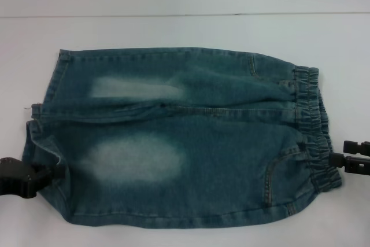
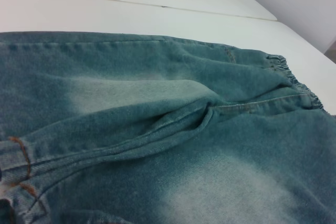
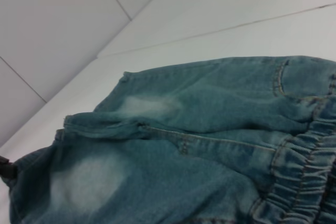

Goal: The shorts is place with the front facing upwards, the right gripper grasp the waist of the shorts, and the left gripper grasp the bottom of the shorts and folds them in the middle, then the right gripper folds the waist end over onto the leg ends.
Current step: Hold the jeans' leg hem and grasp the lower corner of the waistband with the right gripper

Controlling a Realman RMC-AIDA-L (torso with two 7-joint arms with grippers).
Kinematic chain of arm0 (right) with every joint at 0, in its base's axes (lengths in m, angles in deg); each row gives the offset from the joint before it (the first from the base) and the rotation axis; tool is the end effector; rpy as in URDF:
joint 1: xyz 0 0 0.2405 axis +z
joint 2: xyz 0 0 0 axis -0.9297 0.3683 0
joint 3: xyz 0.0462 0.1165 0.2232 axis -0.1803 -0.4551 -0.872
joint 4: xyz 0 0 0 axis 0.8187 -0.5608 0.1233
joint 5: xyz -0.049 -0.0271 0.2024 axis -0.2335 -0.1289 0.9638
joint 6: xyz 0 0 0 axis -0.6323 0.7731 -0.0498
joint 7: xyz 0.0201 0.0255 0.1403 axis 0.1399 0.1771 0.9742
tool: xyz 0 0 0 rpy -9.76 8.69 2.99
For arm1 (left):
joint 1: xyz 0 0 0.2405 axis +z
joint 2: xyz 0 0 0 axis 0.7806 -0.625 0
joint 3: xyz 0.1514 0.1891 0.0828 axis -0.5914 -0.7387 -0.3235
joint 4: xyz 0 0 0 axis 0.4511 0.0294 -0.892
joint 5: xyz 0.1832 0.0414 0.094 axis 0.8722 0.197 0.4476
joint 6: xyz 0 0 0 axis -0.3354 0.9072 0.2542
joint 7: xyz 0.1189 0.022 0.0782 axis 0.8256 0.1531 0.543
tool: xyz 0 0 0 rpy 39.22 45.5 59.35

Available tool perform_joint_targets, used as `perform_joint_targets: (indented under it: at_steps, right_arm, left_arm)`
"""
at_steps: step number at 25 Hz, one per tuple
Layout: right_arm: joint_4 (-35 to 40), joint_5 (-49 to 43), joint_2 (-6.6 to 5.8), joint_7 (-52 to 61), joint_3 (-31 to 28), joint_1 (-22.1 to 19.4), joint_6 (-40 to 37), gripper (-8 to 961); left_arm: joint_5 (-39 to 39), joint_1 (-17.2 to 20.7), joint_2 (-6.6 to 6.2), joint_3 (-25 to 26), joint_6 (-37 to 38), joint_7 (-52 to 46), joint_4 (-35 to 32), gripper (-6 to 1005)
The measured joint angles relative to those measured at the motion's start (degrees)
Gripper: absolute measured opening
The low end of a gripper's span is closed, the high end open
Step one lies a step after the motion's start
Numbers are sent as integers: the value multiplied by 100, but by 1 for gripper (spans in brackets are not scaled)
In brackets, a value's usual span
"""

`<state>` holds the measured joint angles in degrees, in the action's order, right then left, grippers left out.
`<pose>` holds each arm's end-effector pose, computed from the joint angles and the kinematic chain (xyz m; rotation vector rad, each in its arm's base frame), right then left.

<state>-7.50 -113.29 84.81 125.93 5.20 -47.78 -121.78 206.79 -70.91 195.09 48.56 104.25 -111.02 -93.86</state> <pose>0.3629 0.2608 0.0460 -2.4243 1.2676 0.6192 -0.3381 0.2572 0.0415 -2.4849 -1.2049 -0.3992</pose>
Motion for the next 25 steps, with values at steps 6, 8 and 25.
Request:
perform_joint_targets:
  at_steps: [6, 8, 25]
  right_arm:
    - [0, -26, 27, 110, 150, 35, 206, 927]
    - [0, -46, 51, 140, 225, 49, 312, 927]
    - [-140, -74, 102, 226, 453, 171, 319, 921]
  left_arm:
    - [0, -24, -3, -12, 9, 2, -2, 13]
    - [0, -42, -4, -13, 10, 2, 3, 13]
    - [1, -70, -4, -65, 14, 2, 27, 13]
